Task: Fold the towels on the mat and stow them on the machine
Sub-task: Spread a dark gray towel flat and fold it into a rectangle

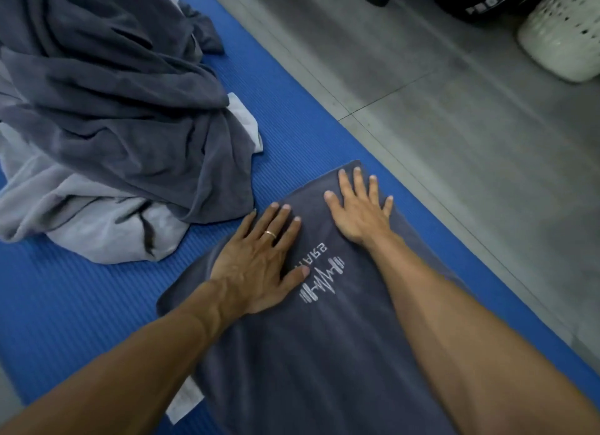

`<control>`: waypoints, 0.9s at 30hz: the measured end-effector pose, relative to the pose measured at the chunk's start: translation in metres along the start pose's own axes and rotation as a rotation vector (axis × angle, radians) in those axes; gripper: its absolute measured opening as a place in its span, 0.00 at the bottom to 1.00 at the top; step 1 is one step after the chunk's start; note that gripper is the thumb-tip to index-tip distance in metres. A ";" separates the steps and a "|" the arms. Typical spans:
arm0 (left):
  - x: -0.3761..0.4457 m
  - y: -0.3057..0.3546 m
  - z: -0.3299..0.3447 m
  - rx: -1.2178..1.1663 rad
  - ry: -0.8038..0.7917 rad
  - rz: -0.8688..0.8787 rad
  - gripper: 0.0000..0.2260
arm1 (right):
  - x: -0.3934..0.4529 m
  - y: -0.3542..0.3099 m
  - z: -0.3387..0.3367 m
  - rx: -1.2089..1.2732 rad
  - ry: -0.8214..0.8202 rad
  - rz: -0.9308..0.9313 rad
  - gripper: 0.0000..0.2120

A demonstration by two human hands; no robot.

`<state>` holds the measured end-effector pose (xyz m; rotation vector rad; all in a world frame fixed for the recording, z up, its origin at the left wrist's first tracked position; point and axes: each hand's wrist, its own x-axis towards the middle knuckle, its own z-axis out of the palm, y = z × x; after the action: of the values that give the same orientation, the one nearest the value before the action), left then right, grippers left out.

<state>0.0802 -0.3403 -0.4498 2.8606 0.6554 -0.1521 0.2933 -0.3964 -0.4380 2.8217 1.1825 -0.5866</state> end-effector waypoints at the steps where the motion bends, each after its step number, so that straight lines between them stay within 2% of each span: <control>1: 0.001 -0.003 -0.002 -0.003 -0.005 0.007 0.38 | 0.009 0.000 -0.006 -0.001 -0.024 0.010 0.31; 4: 0.001 -0.005 -0.005 0.007 -0.025 0.022 0.41 | 0.016 -0.001 -0.023 -0.019 -0.044 0.004 0.34; 6: 0.000 -0.003 -0.010 -0.024 0.029 0.028 0.41 | -0.001 -0.005 -0.022 0.026 0.096 -0.028 0.32; 9: 0.000 0.023 -0.012 -0.064 0.216 0.142 0.32 | -0.067 -0.005 0.007 0.208 0.331 -0.071 0.25; 11: 0.000 0.052 -0.009 -0.119 0.223 0.186 0.28 | -0.121 0.015 0.029 0.181 0.418 -0.005 0.25; 13: -0.001 0.075 -0.001 -0.129 0.136 0.206 0.28 | -0.151 0.056 0.038 0.104 0.341 0.156 0.26; 15: -0.001 0.084 0.011 -0.048 0.063 0.234 0.31 | -0.155 0.101 0.037 0.008 0.141 0.269 0.28; 19: 0.002 0.085 0.016 0.006 0.072 0.216 0.34 | -0.117 0.140 0.018 0.047 0.021 0.303 0.30; 21: 0.006 0.099 0.011 -0.019 0.092 0.228 0.34 | -0.115 0.135 0.011 0.115 0.091 0.300 0.29; 24: 0.012 0.137 0.015 -0.046 0.077 0.305 0.33 | -0.158 0.126 0.020 0.101 0.367 0.268 0.26; 25: 0.013 0.149 0.019 -0.038 0.062 0.334 0.33 | -0.176 0.131 0.028 0.059 0.388 0.285 0.26; 27: 0.014 0.166 0.028 0.000 0.039 0.349 0.34 | -0.199 0.162 0.039 0.029 0.254 0.387 0.27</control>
<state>0.1640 -0.4865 -0.4504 2.9283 0.1544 -0.0421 0.2647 -0.6544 -0.4238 3.0968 0.6159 -0.2282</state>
